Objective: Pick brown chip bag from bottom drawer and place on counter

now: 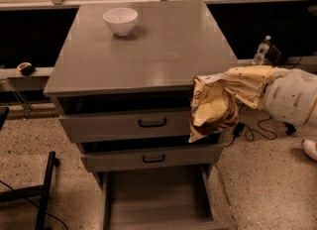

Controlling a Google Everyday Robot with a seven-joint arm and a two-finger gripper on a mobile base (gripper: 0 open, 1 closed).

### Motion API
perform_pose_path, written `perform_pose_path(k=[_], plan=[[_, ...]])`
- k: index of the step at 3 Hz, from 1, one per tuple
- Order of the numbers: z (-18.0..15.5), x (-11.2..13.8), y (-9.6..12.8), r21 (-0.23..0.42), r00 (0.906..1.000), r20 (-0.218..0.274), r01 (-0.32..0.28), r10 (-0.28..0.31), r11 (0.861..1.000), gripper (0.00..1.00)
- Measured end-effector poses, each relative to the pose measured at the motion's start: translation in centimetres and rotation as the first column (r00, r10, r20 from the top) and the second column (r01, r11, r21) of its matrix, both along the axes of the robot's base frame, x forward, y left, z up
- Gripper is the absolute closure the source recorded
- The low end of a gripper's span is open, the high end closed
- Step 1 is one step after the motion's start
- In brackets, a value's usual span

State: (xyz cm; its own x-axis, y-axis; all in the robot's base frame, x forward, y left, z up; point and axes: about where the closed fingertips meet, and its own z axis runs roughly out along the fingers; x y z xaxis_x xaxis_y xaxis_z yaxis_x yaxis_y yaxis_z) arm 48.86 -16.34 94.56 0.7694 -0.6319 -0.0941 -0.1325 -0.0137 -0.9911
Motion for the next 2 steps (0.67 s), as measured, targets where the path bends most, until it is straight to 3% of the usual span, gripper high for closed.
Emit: perform_pose_path(k=[2], plan=[[11.3, 2.4, 0.6, -0.037, 0.9850, 0.158, 0.077, -0.070, 0.996, 1.00]])
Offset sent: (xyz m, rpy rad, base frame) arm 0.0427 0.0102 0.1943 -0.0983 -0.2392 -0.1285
